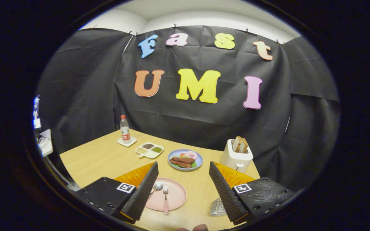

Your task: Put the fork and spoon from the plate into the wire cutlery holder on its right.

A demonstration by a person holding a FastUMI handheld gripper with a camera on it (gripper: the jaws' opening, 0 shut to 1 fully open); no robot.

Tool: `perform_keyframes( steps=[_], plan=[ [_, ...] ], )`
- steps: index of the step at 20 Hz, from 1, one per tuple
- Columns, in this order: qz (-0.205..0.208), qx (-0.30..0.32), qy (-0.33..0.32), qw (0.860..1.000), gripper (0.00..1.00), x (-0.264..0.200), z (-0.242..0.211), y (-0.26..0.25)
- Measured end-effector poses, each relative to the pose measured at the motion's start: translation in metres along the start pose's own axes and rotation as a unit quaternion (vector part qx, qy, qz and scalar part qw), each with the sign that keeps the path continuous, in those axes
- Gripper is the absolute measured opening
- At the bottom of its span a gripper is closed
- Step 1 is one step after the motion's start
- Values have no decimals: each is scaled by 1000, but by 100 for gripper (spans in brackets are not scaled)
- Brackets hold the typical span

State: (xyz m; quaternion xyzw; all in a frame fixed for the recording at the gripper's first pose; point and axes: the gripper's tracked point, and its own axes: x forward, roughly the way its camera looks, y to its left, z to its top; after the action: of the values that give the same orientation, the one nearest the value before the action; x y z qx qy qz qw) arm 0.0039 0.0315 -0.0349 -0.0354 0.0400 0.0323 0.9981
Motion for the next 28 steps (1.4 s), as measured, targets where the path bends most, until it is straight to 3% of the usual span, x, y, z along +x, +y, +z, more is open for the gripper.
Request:
perform_keyframes(
  steps=[4,10,18,20,21,25,28],
  plan=[
    [6,-6,25,1000,95,7,-13,3],
    [35,-25,129,991,95,30,-60,22],
    [56,-51,299,951,96,51,-170,53],
    [55,-60,327,941,91,55,-189,54],
    [55,-64,336,938,82,59,-196,56],
    [51,-98,366,924,62,63,-220,53],
    [41,-98,384,917,57,67,-233,53]
  ],
)
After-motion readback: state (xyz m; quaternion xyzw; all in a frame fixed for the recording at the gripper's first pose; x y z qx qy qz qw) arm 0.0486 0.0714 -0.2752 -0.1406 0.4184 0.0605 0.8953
